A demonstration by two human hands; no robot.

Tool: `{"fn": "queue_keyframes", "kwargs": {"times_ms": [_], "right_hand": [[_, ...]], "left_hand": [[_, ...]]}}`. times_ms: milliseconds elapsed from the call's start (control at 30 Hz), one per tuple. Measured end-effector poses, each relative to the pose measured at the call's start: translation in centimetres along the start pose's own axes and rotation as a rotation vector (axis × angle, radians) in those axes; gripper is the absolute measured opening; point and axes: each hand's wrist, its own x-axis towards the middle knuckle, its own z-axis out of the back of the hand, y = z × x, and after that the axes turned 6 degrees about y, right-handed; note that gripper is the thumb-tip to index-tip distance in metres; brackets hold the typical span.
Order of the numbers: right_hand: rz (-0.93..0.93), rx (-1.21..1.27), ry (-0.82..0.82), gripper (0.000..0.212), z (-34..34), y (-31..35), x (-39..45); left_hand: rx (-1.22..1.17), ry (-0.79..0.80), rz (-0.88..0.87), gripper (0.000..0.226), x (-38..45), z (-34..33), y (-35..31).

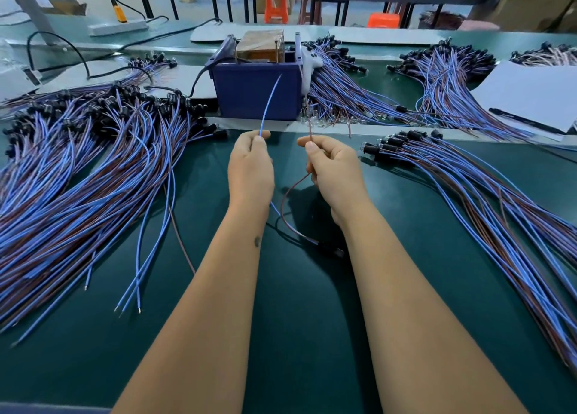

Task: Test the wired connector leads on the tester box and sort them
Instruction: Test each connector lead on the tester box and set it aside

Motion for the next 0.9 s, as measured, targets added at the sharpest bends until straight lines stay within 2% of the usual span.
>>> {"fn": "queue_keyframes", "kwargs": {"times_ms": [167,333,567,700,900], "right_hand": [[0.016,-0.051,-0.012,0.02,-0.3,-0.1,0.0],[0.059,-0.072,-0.033,0.021,-0.4,-0.2,-0.1],[-0.003,-0.041,0.0,0.043,-0.7,-0.1,0.2],[0.08,-0.176,-0.039,0.034,-0.7,-0.2,0.2],[0.098,-0.172,-0.109,0.029,-0.4,-0.4,0.4]], "left_hand": [[-0.109,-0.072,-0.026,0.023,0.0,0.4,-0.2],[-0.083,-0.088,-0.006,0.021,0.1,0.7,0.0],[-0.053,-0.086,0.0,0.019,0.3,0.7,0.2],[-0.031,-0.111,-0.022,0.018,0.5,0.9,0.4],[0.054,-0.165,-0.066,0.018,1.5,1.9,0.9]]}}
